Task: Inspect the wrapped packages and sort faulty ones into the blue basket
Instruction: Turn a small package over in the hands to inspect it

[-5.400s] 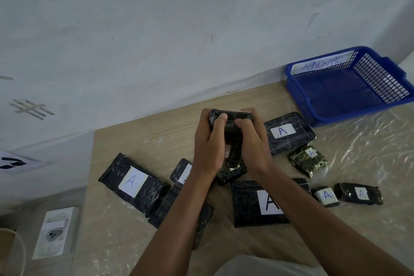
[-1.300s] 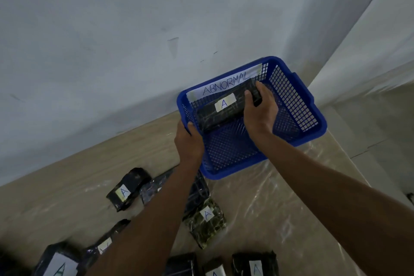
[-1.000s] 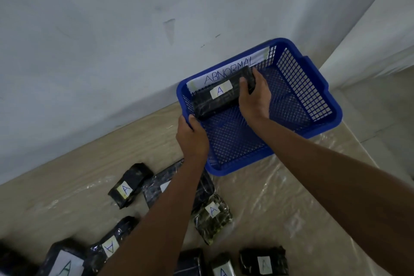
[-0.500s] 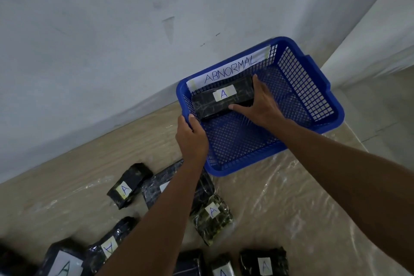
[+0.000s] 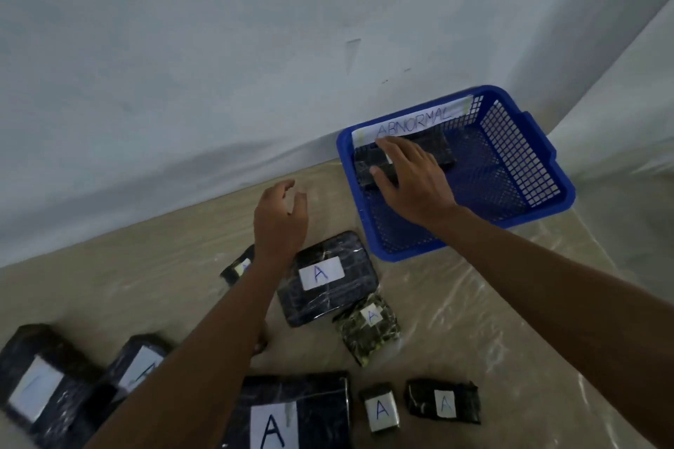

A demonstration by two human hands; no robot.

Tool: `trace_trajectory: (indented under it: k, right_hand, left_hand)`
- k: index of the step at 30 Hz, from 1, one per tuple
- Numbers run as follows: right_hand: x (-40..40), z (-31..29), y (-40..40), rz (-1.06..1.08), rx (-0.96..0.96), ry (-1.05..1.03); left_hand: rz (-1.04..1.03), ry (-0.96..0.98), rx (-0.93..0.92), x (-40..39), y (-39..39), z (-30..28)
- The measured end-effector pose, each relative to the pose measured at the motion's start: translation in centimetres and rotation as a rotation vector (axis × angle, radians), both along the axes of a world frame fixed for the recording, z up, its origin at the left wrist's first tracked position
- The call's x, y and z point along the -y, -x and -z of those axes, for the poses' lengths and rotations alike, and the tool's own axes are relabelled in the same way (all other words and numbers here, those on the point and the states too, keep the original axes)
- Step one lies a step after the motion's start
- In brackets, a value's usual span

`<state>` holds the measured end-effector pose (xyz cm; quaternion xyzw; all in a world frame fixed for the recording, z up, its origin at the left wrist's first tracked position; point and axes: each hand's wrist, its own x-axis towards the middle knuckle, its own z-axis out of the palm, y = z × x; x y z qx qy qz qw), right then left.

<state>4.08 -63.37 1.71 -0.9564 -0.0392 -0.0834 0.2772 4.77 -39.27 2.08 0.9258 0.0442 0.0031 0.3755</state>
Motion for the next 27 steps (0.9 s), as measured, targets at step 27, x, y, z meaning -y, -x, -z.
trace_trajectory:
  k: [27]
  right_hand:
    - [-22.1,4.3,-0.7,-0.502,-0.698,0.085]
  left_hand:
    - [0.253,-0.093,-0.406,-18.9,5.5,6.2]
